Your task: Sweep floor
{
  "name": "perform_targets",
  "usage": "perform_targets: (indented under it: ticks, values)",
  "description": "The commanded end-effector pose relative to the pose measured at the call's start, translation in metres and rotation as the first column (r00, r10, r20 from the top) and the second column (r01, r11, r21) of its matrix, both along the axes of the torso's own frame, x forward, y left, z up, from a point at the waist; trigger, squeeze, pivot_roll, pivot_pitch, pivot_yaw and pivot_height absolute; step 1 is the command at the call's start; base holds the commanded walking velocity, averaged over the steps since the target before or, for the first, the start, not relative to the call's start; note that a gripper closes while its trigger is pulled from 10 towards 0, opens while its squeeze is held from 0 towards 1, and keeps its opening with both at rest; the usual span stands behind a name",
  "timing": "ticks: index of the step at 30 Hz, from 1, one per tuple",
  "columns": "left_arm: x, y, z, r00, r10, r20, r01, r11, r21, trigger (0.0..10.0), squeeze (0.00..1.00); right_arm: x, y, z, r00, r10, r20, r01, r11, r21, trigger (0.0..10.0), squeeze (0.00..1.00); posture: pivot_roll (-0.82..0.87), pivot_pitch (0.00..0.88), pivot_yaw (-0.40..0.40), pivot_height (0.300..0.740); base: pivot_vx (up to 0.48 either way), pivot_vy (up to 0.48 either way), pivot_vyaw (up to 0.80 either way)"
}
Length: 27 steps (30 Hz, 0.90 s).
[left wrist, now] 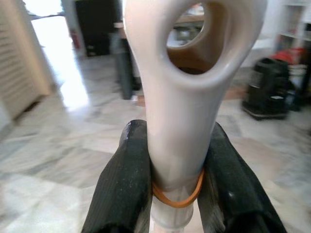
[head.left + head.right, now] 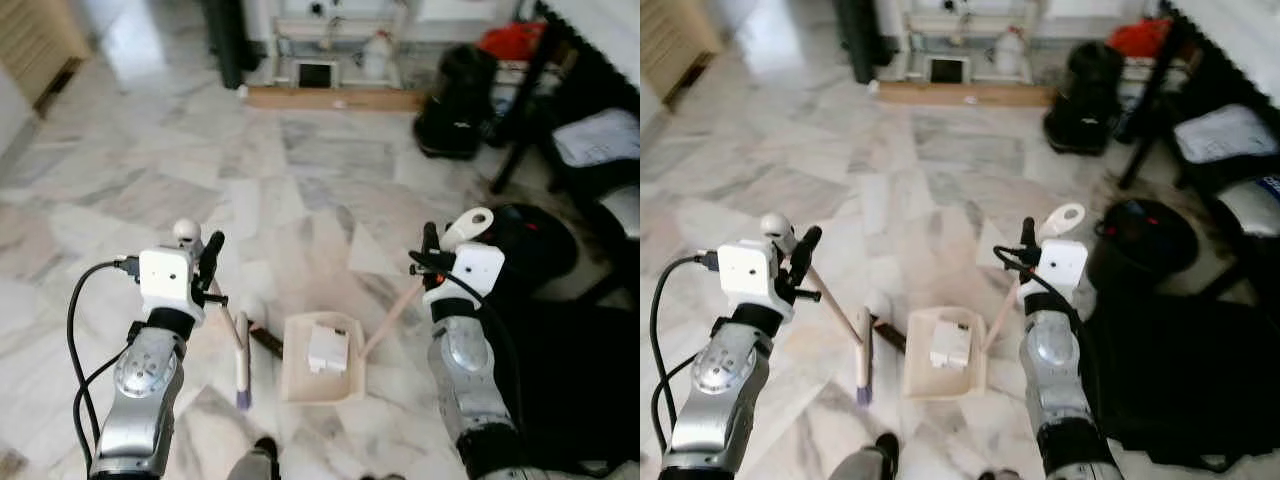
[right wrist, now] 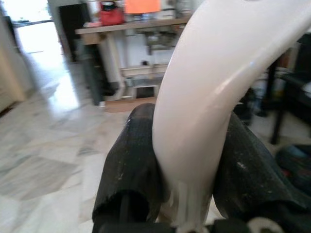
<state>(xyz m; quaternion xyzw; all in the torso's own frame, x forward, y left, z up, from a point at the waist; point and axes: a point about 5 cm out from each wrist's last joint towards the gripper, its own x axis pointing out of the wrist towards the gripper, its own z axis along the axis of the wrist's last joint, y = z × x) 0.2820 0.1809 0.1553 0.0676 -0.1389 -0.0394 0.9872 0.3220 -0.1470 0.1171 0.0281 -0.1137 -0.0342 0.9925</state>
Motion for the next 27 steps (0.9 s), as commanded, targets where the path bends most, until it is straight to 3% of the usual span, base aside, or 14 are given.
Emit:
perform_targets:
  ticks: [1,27]
  values:
    - [-0.0015,0.0004,-0.0004,1.0,-0.001,0.013,0.001,1.0,0.008,10.0,0.0,0.0007,0.0034,0.0103,0.999,0.011,0.041,-0.012,1.0,0.01,10.0,0.0,0.14,0.151,-0.016,0.74,0.0,0.0,0.79]
    - [-0.0038,-0.0036,-0.008,1.0,0.005,-0.008,-0.005,1.0,0.007,10.0,0.0,0.0006,0.0035,0.0095,0.999,0.026,0.019,-0.026,1.0,0.011,10.0,0.0,0.13,0.125,-0.018,0.74,0.0,0.0,0.79]
